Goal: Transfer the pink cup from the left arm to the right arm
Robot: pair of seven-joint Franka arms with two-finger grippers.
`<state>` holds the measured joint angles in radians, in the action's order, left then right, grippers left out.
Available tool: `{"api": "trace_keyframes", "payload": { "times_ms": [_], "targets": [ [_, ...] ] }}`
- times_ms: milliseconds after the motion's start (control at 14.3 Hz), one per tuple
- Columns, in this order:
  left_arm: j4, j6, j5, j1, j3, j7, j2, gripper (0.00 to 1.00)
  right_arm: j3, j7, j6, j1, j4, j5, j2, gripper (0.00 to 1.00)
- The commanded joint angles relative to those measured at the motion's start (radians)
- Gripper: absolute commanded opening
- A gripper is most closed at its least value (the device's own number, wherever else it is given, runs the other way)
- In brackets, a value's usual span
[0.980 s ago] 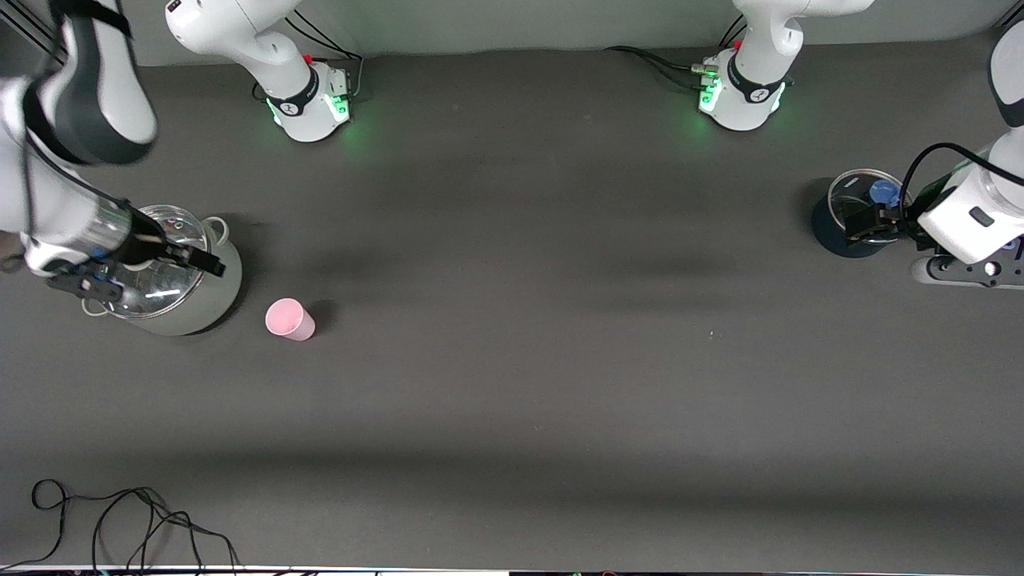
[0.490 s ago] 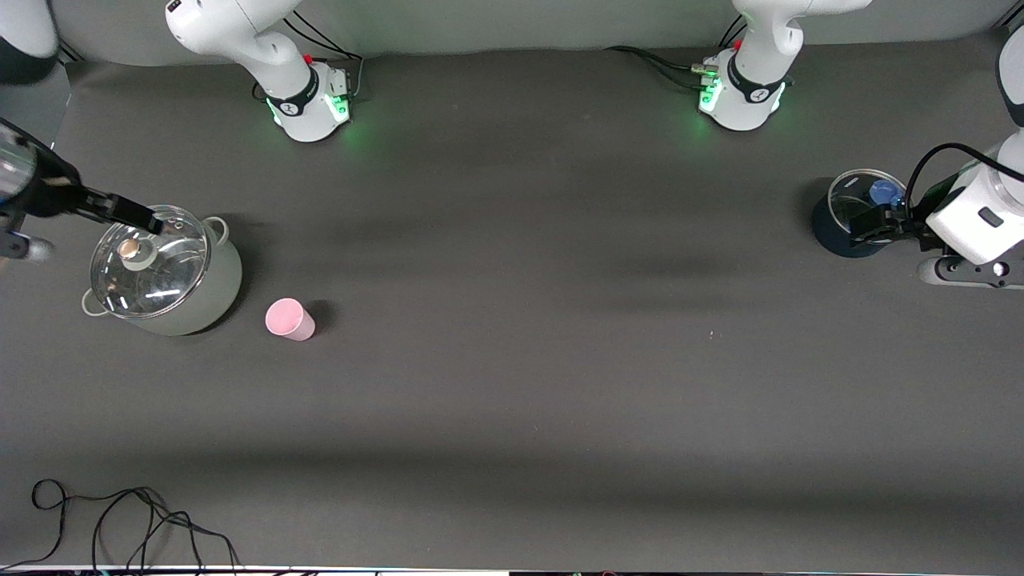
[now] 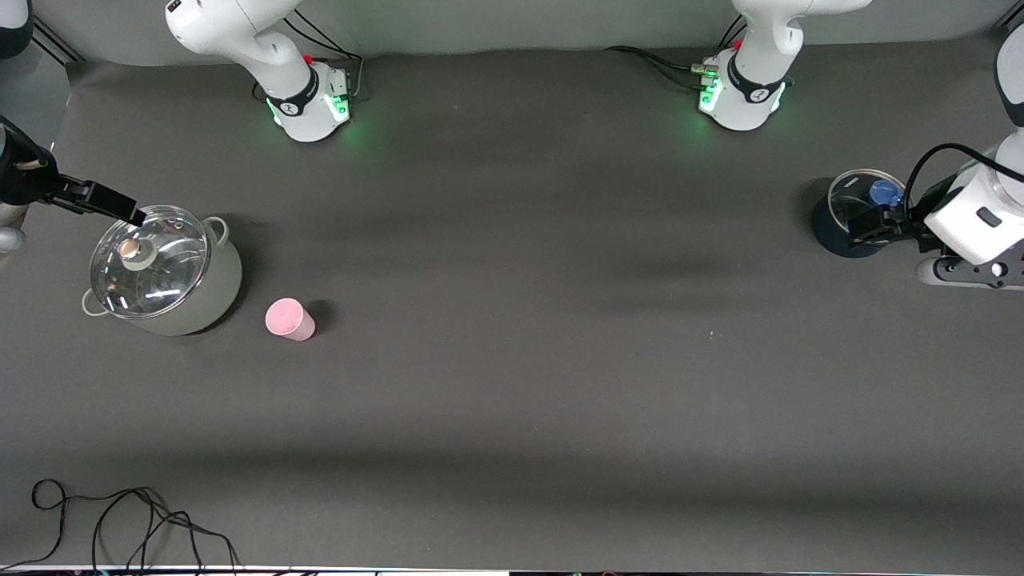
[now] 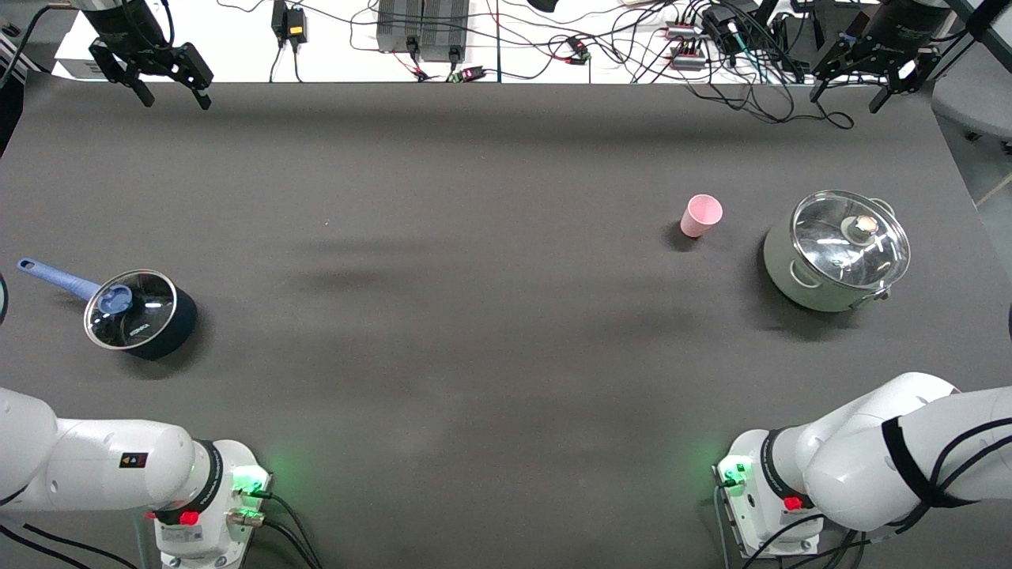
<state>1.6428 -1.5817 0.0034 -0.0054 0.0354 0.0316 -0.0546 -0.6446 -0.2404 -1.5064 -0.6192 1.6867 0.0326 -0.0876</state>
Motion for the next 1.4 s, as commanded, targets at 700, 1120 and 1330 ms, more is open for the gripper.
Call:
{"api": "trace_keyframes", "payload": {
  "times_ms": [700, 1120, 1330],
  "targets": [
    [-0.008, -0.037, 0.003, 0.015, 0.011, 0.010, -0.013, 1.00, -0.003, 0.032, 0.008, -0.007, -0.024, 0.021, 0.016, 1.00],
    [-0.020, -0.037, -0.005, 0.013, 0.011, 0.010, -0.027, 1.00, 0.086, 0.033, 0.008, 0.091, -0.024, 0.020, 0.019, 1.00],
    [-0.040, -0.037, -0.006, 0.018, 0.011, 0.010, -0.040, 1.00, 0.254, 0.055, 0.008, 0.254, -0.024, 0.018, 0.025, 1.00]
  ]
}}
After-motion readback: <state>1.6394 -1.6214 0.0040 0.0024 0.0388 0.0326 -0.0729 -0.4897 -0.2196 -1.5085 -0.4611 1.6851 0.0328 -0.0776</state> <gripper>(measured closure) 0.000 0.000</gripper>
